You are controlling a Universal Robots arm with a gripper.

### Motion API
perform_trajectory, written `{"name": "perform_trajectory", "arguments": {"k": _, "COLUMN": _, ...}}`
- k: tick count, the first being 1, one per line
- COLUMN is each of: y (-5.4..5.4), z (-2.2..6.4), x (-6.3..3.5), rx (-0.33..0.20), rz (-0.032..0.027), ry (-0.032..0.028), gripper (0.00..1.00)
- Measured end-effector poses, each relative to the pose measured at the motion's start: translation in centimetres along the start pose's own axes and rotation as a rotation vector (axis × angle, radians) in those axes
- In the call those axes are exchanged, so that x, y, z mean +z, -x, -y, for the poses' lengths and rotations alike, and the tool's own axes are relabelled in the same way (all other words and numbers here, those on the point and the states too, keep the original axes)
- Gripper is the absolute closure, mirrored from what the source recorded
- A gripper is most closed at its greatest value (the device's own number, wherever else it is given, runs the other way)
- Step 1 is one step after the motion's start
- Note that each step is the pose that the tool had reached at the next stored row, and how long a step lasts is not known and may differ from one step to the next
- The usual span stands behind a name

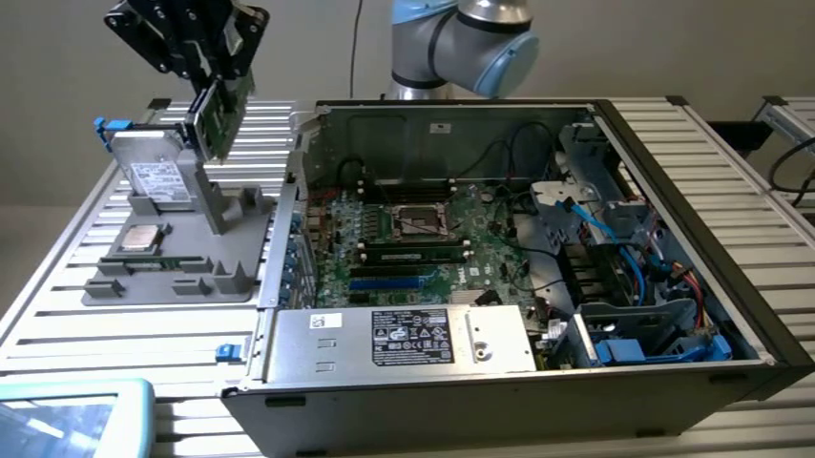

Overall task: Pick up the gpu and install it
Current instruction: 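Pick up the gpu and move the gpu toward the slot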

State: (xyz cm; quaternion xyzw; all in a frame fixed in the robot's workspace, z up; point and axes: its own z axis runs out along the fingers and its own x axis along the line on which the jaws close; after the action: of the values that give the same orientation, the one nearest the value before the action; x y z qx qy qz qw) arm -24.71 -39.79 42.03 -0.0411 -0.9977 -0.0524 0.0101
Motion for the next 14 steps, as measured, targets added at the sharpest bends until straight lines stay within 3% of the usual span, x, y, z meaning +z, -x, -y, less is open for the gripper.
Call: {"name": "perform_trajectory", "arguments": {"k": 14, "y": 6.3, "z": -0.44, "x": -0.34, "rx": 0.0, "rz": -0.0027, "ry": -0.0004, "gripper": 0.72}}
